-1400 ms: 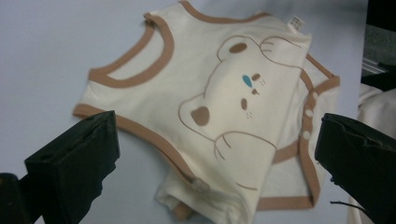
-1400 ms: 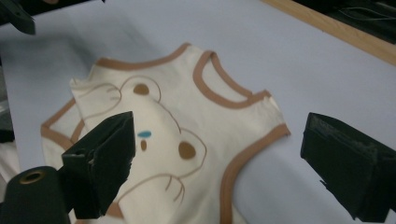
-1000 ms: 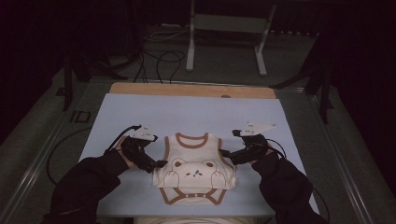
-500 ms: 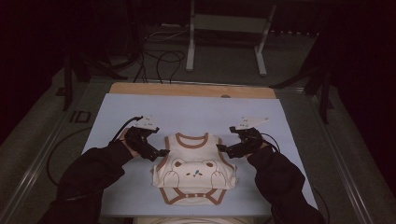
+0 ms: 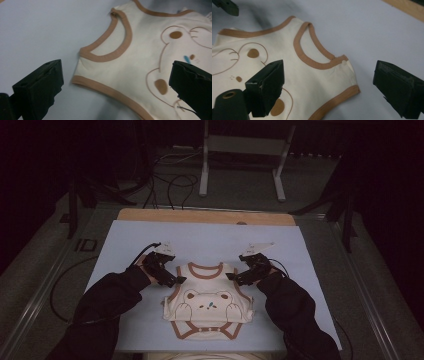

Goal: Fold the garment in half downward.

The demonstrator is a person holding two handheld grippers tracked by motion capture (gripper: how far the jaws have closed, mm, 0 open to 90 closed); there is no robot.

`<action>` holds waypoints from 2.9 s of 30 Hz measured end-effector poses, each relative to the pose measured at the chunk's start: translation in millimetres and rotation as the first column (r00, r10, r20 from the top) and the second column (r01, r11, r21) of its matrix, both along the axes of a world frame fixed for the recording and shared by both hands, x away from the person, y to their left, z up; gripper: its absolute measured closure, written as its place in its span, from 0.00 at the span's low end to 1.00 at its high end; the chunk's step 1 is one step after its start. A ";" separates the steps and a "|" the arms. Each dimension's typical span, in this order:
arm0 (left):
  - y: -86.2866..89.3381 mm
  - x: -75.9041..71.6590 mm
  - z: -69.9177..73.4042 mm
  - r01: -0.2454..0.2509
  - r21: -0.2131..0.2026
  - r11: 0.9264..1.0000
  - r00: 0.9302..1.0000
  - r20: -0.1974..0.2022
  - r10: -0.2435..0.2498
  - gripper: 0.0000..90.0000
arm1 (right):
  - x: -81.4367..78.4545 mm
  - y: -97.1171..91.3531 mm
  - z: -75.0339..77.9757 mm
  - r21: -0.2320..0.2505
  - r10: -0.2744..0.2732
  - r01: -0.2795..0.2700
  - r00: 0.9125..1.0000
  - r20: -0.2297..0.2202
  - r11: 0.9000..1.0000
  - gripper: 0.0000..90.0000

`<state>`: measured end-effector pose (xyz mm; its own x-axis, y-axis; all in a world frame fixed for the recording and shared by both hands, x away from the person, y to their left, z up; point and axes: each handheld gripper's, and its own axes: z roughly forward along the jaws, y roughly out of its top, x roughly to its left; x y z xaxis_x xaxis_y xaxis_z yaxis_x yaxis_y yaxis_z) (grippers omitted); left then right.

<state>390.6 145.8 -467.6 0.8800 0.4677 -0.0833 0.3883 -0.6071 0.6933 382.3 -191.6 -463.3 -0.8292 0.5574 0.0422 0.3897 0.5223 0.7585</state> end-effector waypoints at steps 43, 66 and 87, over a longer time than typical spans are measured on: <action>-10.8 42.4 -47.6 -0.047 0.098 0.994 0.998 -0.039 0.051 0.34 | 40.6 7.3 -57.4 -0.147 -0.030 0.019 0.997 -0.069 0.989 0.27; -23.6 29.1 -42.7 0.003 0.117 0.993 0.997 -0.083 0.007 0.93 | 28.4 20.5 -48.7 -0.176 0.009 -0.028 0.994 -0.105 0.984 0.89; -16.2 26.5 -14.9 0.018 0.058 0.998 0.999 -0.031 -0.016 0.97 | 24.9 16.1 -22.6 -0.149 0.010 -0.020 0.998 -0.069 0.989 0.92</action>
<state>417.1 129.5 -482.4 0.8853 0.4575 -0.0837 0.3982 -0.6528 0.6445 407.2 -175.5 -485.9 -0.8357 0.5489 0.0163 0.4288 0.6338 0.6437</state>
